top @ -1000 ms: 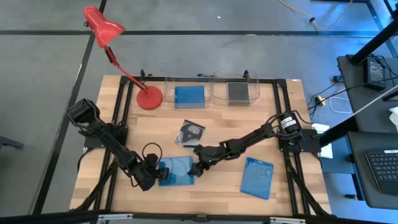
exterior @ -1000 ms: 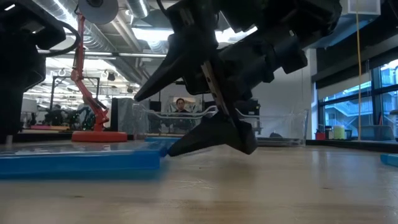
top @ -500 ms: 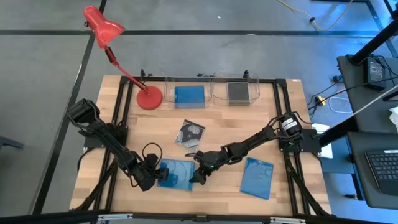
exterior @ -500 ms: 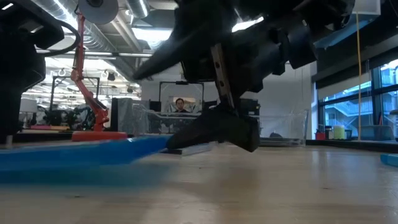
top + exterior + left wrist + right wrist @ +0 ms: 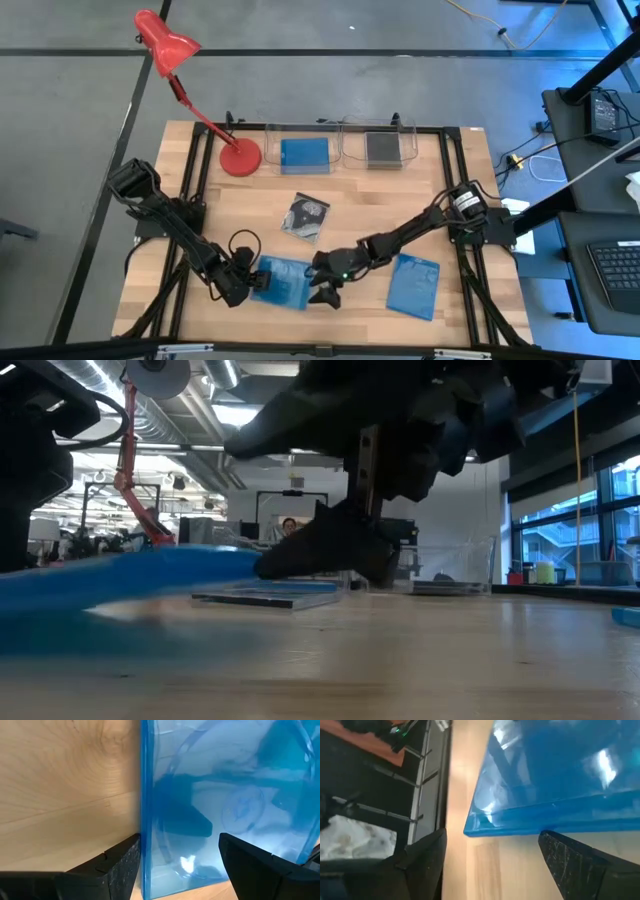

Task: Pick & place jewel cases by type
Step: Put the left blue cd case into the left transparent bin

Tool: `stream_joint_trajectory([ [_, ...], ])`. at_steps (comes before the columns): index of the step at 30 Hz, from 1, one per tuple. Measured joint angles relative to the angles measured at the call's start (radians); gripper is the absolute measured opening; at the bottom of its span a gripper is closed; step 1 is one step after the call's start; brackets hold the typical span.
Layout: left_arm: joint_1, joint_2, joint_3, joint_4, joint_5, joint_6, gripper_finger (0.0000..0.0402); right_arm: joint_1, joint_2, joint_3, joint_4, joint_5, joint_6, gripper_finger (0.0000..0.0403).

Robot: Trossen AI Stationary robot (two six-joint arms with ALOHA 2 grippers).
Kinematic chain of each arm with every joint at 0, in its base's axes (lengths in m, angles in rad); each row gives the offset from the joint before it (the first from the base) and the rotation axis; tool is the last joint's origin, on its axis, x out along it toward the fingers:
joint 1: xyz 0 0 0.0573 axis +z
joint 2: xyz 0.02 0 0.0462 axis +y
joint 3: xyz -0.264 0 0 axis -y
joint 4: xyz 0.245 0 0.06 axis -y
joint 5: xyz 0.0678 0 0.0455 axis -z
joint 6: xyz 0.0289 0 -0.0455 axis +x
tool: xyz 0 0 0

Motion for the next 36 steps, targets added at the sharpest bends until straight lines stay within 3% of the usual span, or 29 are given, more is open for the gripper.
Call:
stream_joint_trajectory([
  [11,0.0,0.0,0.0,0.0,0.0,0.002,0.026,0.028,-0.002,0.003,0.029,0.023,-0.384,0.0321],
  [24,0.0,0.001,-0.001,0.002,-0.001,0.007,0.026,0.033,-0.003,0.006,0.112,0.023,-0.676,0.0321],
  [36,-0.02,0.001,-0.002,0.003,-0.019,-0.002,0.026,0.037,0.001,0.006,0.129,0.047,-1.138,0.0321],
])
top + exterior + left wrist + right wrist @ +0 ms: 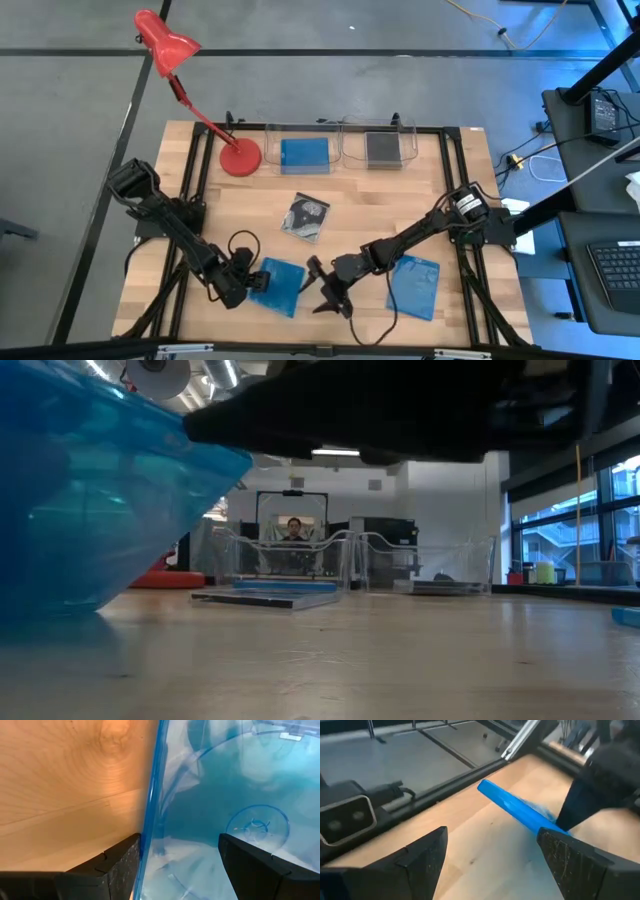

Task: Pick & place jewel cases by type
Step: Put the left blue cd case into the left transparent bin

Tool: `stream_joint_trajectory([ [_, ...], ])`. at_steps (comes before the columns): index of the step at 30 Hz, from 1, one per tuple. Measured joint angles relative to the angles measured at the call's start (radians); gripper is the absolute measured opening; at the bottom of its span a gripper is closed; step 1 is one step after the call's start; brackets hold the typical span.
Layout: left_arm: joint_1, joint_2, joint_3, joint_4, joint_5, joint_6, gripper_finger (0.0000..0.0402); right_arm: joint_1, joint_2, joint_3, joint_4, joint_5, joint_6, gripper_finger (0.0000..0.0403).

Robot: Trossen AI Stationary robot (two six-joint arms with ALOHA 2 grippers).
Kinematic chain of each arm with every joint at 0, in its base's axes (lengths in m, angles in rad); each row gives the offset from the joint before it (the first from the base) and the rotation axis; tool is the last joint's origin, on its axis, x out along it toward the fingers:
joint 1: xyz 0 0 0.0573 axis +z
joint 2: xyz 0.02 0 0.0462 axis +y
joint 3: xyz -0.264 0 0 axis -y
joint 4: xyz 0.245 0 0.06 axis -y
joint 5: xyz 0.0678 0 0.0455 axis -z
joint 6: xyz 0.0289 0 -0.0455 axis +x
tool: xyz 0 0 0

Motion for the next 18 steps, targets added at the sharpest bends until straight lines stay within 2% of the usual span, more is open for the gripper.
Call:
stream_joint_trajectory([
  [5,-0.014,0.0,0.0,0.001,-0.022,-0.001,0.026,0.0,0.001,0.0,0.019,0.009,-0.169,0.0321],
  [12,-0.028,0.0,0.001,0.011,-0.057,0.002,0.026,0.015,0.001,0.0,0.013,0.026,-0.489,0.0321],
  [16,-0.031,0.001,0.005,0.035,-0.103,-0.002,0.026,0.029,0.001,0.004,0.026,0.12,-0.608,0.0322],
  [18,-0.032,0.001,0.004,0.046,-0.113,-0.002,0.026,0.035,0.001,0.004,0.026,0.144,-0.615,0.0322],
])
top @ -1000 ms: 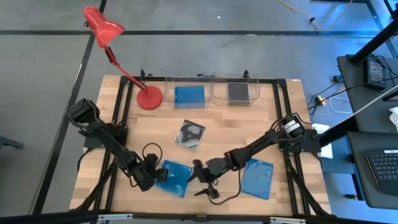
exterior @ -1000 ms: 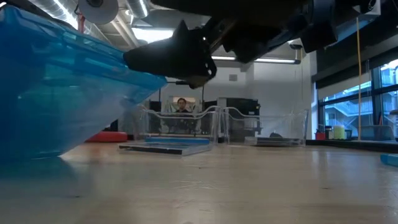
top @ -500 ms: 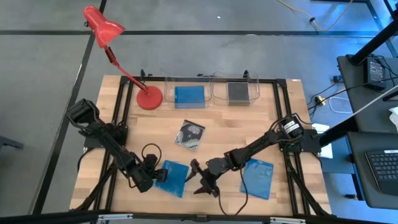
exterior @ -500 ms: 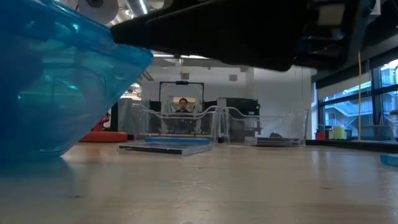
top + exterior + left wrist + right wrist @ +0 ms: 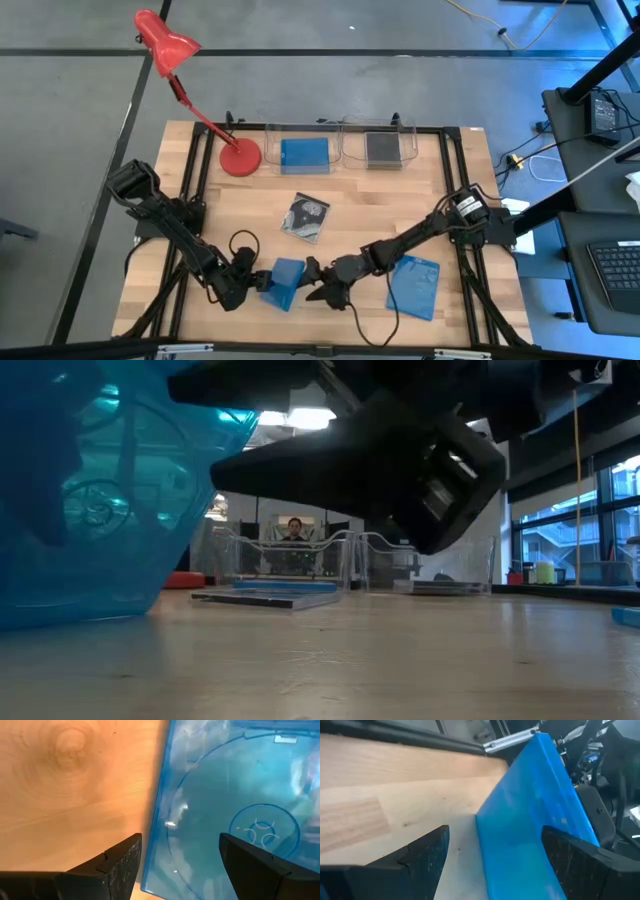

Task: Pick & place jewel cases by type
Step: Put the left blue cd case into the left transparent bin

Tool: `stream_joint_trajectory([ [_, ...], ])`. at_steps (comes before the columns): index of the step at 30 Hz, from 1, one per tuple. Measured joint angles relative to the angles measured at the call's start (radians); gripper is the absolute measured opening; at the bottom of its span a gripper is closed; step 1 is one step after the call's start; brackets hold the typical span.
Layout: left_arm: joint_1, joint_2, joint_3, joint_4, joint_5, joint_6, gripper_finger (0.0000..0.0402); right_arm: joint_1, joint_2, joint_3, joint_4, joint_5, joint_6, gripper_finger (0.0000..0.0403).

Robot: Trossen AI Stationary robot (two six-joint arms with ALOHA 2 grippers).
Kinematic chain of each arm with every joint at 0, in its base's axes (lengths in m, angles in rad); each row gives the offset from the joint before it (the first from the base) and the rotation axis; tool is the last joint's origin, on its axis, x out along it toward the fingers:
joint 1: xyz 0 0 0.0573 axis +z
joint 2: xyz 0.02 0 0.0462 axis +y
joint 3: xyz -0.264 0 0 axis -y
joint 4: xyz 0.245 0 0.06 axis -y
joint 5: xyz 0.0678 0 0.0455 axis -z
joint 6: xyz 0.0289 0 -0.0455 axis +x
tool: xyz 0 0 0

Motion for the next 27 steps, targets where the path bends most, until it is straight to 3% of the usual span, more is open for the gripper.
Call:
stream_joint_trajectory([
  [7,-0.001,0.001,-0.001,-0.005,0.003,0.001,0.026,0.003,0.0,0.0,0.0,0.025,0.009,0.0322],
  [27,-0.003,0.001,-0.003,-0.029,0.019,-0.022,0.026,0.075,0.0,-0.004,0.093,0.356,0.007,0.0321],
])
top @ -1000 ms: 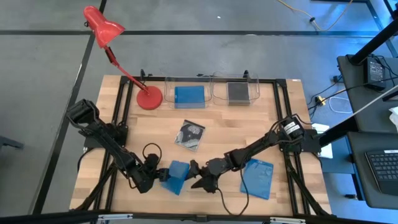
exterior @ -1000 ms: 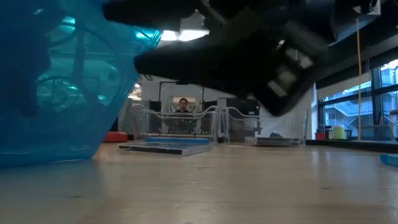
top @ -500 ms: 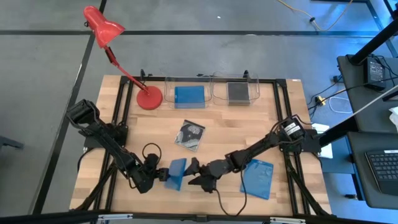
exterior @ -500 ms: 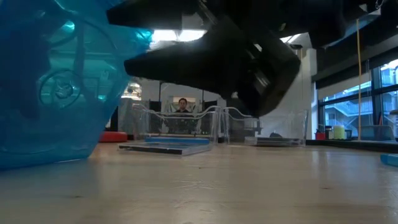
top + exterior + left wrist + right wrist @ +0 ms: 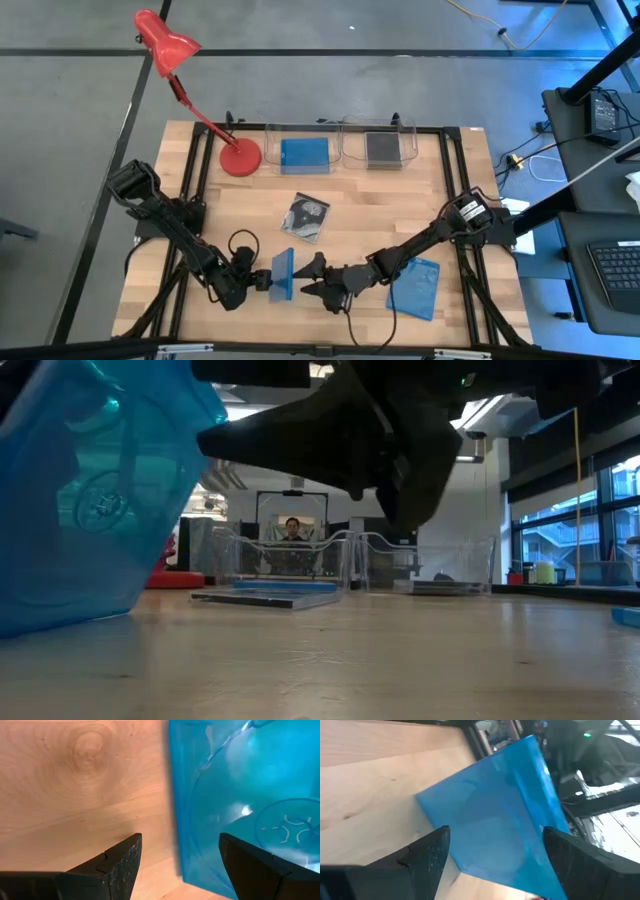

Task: Pick & place jewel cases by type
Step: Put the left blue cd case into the left transparent bin

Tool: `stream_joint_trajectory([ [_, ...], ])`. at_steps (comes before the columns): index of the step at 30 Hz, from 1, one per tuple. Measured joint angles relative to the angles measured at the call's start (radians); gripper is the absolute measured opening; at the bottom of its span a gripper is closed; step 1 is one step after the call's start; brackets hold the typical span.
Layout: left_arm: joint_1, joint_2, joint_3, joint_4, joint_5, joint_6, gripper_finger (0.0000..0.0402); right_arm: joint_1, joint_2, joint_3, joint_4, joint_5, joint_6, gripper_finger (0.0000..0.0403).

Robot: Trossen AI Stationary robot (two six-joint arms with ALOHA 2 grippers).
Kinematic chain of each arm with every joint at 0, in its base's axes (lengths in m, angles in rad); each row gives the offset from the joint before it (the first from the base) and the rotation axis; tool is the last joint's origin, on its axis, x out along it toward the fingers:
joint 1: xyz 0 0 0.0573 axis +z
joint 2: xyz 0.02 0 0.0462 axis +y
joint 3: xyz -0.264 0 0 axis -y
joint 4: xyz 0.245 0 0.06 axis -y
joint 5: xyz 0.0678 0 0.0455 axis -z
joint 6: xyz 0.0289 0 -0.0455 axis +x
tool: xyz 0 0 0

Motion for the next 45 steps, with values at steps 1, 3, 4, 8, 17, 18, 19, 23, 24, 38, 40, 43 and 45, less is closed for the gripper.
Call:
stream_joint_trajectory([
  [1,0.0,0.0,0.0,0.0,0.0,0.0,0.026,0.001,0.0,0.0,0.009,0.008,0.0,0.0321],
  [3,0.0,0.0,0.0,0.001,0.0,0.0,0.026,0.001,0.0,0.0,0.025,0.01,0.0,0.0321],
  [4,0.0,0.0,0.0,0.002,0.0,0.0,0.026,0.001,0.0,0.0,0.035,0.01,0.0,0.0321],
  [8,0.0,-0.001,0.0,0.003,0.005,0.0,0.026,0.001,-0.001,0.0,0.055,0.025,0.0,0.0321],
  [17,-0.001,-0.002,0.0,0.003,0.005,0.0,0.026,0.001,-0.002,0.0,0.063,0.031,0.0,0.0321],
  [18,-0.001,-0.002,0.0,0.003,0.005,0.0,0.026,0.001,-0.002,0.0,0.06,0.03,0.0,0.0321],
  [19,-0.001,-0.002,0.0,0.003,0.005,0.0,0.026,0.0,-0.002,0.0,0.056,0.018,0.0,0.0321],
  [23,-0.001,-0.002,0.0,0.003,0.005,0.003,0.026,-0.001,-0.002,0.0,0.047,-0.047,0.002,0.0321],
  [24,-0.001,-0.002,0.0,0.004,0.005,0.012,0.026,-0.001,-0.002,0.0,0.048,-0.047,0.005,0.0321],
  [38,-0.001,-0.002,0.0,0.014,-0.001,0.019,0.026,0.001,-0.002,0.0,0.033,-0.006,0.102,0.0321],
  [40,-0.001,-0.002,0.0,0.014,0.0,0.019,0.026,0.001,-0.002,0.0,0.034,-0.007,0.119,0.0321],
  [43,-0.001,-0.002,0.0,0.014,0.0,0.019,0.026,0.001,-0.002,0.0,0.029,-0.018,0.184,0.0321],
  [45,-0.001,-0.002,0.0,0.014,0.0,0.019,0.026,0.001,-0.002,0.0,0.021,-0.019,0.183,0.0321],
])
